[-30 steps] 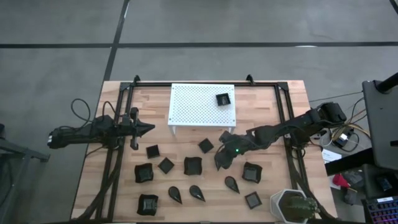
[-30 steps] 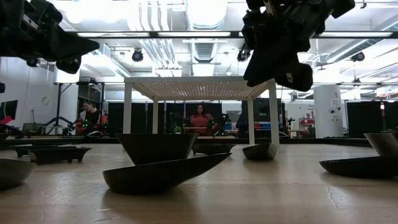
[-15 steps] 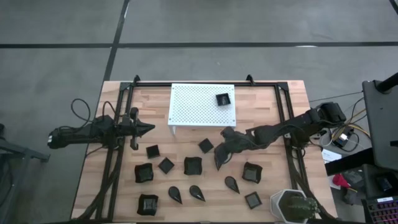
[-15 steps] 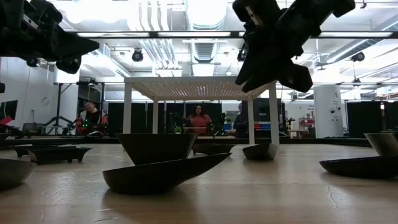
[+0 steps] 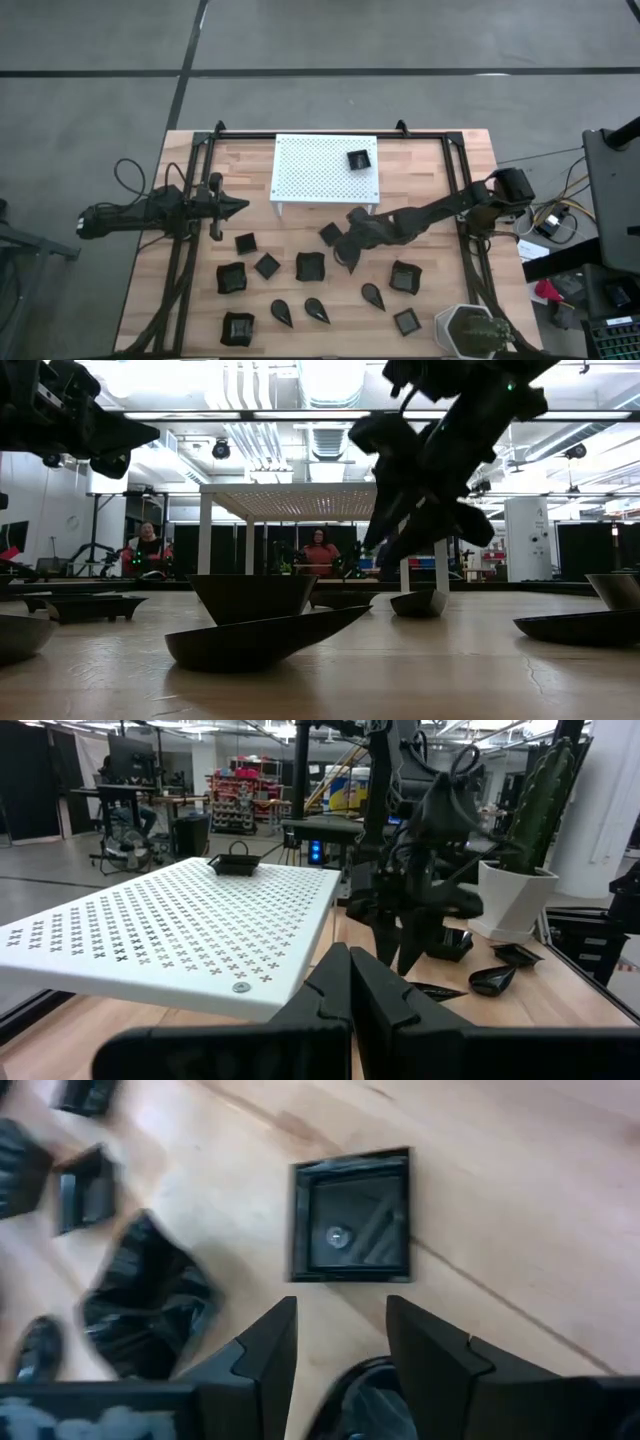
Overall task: Pick & Place Mini shaped plates
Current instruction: Stack the square plate on top of the square plate on the shelf
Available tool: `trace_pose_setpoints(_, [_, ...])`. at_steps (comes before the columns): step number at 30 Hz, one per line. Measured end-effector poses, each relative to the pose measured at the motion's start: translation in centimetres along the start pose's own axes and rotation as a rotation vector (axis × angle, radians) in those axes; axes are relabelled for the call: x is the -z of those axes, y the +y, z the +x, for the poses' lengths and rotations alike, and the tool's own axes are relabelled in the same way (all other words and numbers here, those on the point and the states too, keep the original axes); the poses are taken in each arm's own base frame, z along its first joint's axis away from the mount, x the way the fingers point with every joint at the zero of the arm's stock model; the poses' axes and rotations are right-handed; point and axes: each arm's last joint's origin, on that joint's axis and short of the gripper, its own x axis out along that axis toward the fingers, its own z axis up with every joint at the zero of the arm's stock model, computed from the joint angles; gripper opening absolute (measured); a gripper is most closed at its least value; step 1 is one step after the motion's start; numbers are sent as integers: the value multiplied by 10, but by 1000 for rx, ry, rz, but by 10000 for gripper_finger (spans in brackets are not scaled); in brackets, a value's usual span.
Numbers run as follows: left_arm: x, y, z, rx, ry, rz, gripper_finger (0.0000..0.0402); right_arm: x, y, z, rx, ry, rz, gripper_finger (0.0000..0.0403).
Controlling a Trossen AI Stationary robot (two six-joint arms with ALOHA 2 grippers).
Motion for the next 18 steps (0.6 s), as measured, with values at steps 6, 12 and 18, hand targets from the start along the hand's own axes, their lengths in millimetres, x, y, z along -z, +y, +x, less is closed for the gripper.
trace_pose_setpoints(6, [0, 0, 0, 0, 4, 0, 0, -1, -6, 11, 48, -25, -8, 142])
trace_pose_setpoints(12, [0, 0, 0, 1, 5, 0, 0, -7, -9, 11, 60, -50, -15, 129])
trace_pose_setpoints(18, [0, 0, 0, 1, 5, 0, 0, -9, -9, 11, 68, -74, -11, 130])
